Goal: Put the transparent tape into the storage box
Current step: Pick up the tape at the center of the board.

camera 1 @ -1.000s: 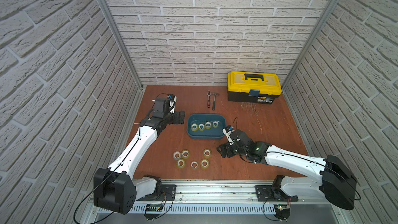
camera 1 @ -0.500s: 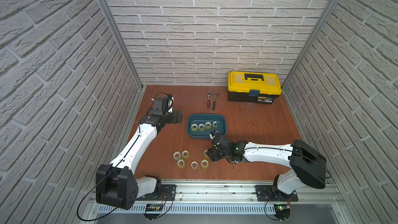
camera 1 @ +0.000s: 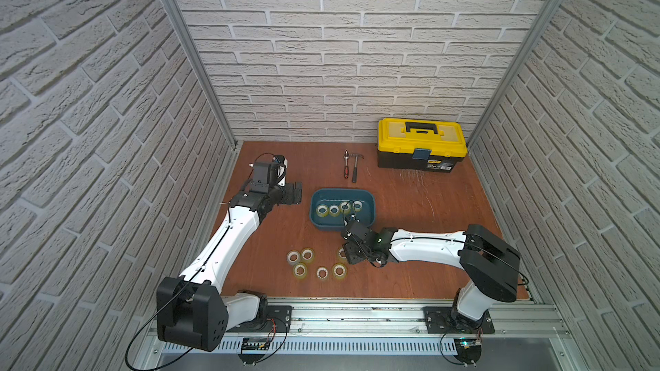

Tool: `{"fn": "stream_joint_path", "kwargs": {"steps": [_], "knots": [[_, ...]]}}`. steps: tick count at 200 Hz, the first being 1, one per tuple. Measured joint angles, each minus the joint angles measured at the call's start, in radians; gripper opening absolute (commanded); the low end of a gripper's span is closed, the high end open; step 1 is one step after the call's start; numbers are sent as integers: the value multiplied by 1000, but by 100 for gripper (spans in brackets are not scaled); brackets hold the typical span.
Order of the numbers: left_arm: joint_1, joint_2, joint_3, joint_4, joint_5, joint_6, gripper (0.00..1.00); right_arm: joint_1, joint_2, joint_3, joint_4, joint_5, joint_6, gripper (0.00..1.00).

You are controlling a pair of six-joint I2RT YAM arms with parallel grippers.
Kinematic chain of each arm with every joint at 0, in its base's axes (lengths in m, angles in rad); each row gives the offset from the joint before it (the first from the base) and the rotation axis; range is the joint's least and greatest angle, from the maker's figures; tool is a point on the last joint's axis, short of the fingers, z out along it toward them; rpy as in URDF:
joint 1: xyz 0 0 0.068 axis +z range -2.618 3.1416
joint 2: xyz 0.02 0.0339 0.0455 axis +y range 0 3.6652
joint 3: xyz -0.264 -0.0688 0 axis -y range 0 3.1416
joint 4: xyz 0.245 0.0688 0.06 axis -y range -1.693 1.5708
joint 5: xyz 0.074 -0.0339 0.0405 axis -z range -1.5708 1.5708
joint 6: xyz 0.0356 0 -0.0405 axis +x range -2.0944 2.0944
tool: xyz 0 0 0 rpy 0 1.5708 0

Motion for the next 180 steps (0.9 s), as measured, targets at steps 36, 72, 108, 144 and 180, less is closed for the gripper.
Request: {"fn": "stream_joint_path", "kwargs": {"steps": [36, 72, 108, 144, 180], "knots": [[0, 0, 0, 0, 4, 0, 98, 3, 42, 26, -5, -2, 11, 58], [0, -9, 0, 0, 12, -1, 98, 8, 66, 46, -6, 7, 25, 49], [0, -21, 0, 1, 15, -1, 98, 17, 63, 35, 4, 13, 44, 32], [-3, -21, 0, 1, 15, -1, 98, 21, 10, -13, -13, 16, 42, 23], [-27, -60, -22, 30, 15, 6, 98, 21, -106, -31, -82, 33, 24, 16]]}}
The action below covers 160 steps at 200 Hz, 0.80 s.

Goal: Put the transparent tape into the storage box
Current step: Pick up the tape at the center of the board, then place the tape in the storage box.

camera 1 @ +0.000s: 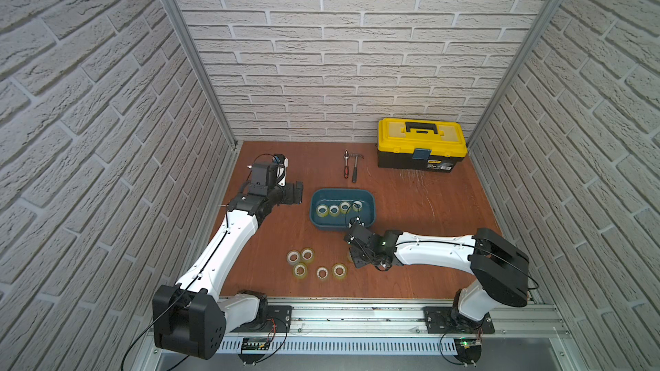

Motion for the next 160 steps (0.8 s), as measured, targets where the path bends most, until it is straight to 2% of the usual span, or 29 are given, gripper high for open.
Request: {"fn": "stream_joint_path", "kwargs": {"steps": [45, 83, 132, 160], "knots": [[-42, -89, -47, 52, 2, 27, 98, 0, -142, 15, -70, 31, -40, 11], [-61, -180, -106, 97, 10, 39, 98, -24, -185, 93, -127, 20, -98, 9], [-18, -65, 42, 91, 0, 44, 98, -105, -116, 281, -182, -31, -189, 7], [45, -18, 34, 96, 1, 37, 98, -160, -44, 356, -190, -84, -220, 7]]}}
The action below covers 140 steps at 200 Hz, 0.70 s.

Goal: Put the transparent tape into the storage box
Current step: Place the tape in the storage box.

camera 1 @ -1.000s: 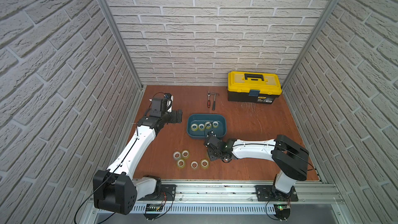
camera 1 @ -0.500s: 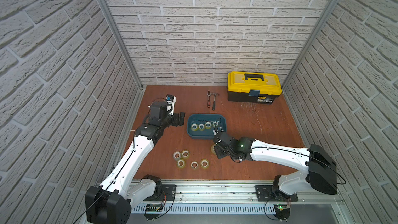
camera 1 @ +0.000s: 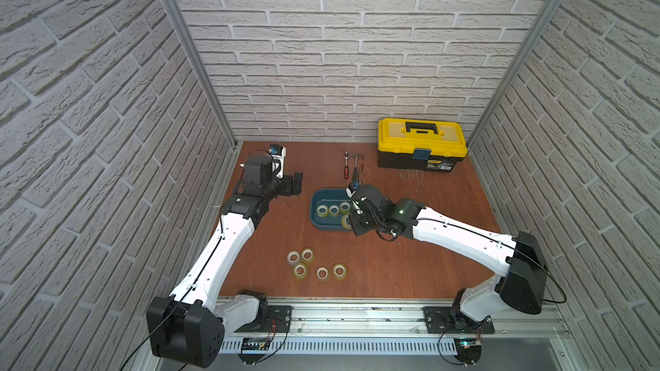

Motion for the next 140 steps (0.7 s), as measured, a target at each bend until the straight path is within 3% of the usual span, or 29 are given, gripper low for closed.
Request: {"fn": "stream_joint_path", "kwargs": {"steps": [30, 140], "knots": [[42, -14, -51, 9, 2, -10, 98, -50, 95, 98, -25, -48, -27, 7], [42, -26, -54, 16, -26, -10, 98, -110, 450, 356, -34, -198, -68, 7]]}}
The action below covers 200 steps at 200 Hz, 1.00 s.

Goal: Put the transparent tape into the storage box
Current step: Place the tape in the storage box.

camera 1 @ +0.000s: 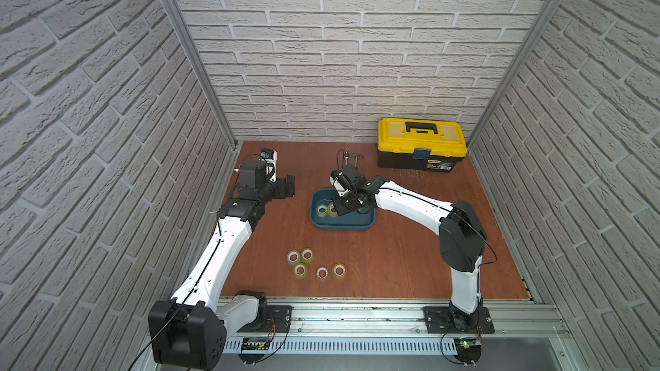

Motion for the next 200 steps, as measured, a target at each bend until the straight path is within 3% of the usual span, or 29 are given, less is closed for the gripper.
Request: {"fn": "stream_joint_path", "kwargs": {"steps": [118, 171, 200], "knots": [[0, 6, 0, -8, -17, 0, 98, 0, 182, 85, -7, -84, 3, 11], [0, 6, 0, -8, -18, 0, 98, 0, 280, 199, -24, -73, 3, 39], [0, 6, 0, -8, -18, 0, 98, -1, 291, 266, -47, -61, 0, 47]]}}
